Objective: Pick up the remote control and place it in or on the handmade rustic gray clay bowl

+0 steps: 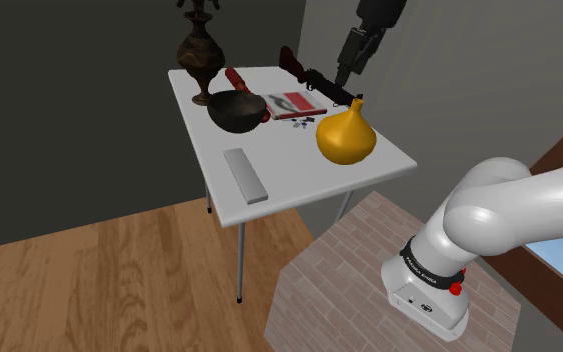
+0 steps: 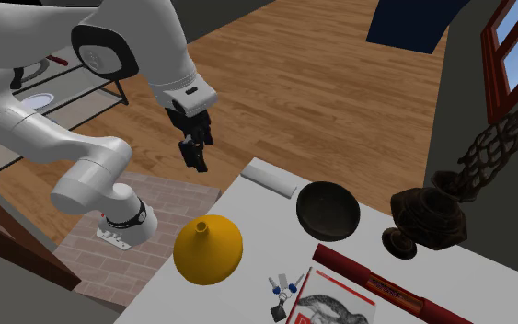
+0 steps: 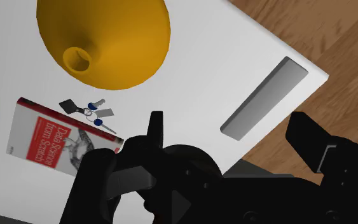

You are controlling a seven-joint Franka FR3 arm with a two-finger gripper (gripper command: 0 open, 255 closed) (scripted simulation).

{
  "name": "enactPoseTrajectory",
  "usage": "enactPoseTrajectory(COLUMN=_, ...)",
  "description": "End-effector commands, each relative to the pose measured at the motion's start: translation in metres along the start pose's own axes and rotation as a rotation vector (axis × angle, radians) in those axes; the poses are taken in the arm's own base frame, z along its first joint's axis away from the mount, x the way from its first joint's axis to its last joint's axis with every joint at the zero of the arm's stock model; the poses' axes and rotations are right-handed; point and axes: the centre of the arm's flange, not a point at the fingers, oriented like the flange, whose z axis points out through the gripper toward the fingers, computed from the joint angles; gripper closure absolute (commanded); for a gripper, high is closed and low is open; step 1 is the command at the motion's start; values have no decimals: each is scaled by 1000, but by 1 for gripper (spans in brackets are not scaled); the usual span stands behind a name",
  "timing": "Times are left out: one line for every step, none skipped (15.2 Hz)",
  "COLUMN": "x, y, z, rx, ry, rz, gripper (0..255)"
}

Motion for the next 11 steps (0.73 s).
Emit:
enactPoseTrajectory(x=0, y=0, z=0, rx=0, ry=0, rz=0, gripper=0)
enactPoseTrajectory(x=6, y=-7, z=10, rx=1, ry=-6, rz=14, gripper=0)
enactPoseTrajectory(x=11, y=-14, z=20, rx=1, ry=-12, rz=29, gripper=0)
enactPoseTrajectory(x=17, y=-21, z=30, rx=2, ry=-19, rz=43, gripper=0)
enactPoseTrajectory(x=23, y=-28, z=41, rx=2, ry=-25, rz=57, gripper=0)
enactPoseTrajectory(x=29, y=-34, z=51, rx=3, ry=-31, rz=72, gripper=0)
enactPoseTrajectory(x=34, y=-41, z=61, rx=3, ry=-37, rz=86, gripper=0)
enactPoseTrajectory(x=40, y=-47, z=71, rx=4, ry=-44, rz=100, gripper=0)
enactPoseTrajectory(x=46, y=-54, z=82, rx=4, ry=-50, rz=114, gripper=0)
enactPoseTrajectory(x=52, y=-60, z=92, rx=5, ry=-56, rz=129, gripper=0)
enactPoseTrajectory(x=58, y=-66, z=103, rx=5, ry=-62, rz=143, gripper=0)
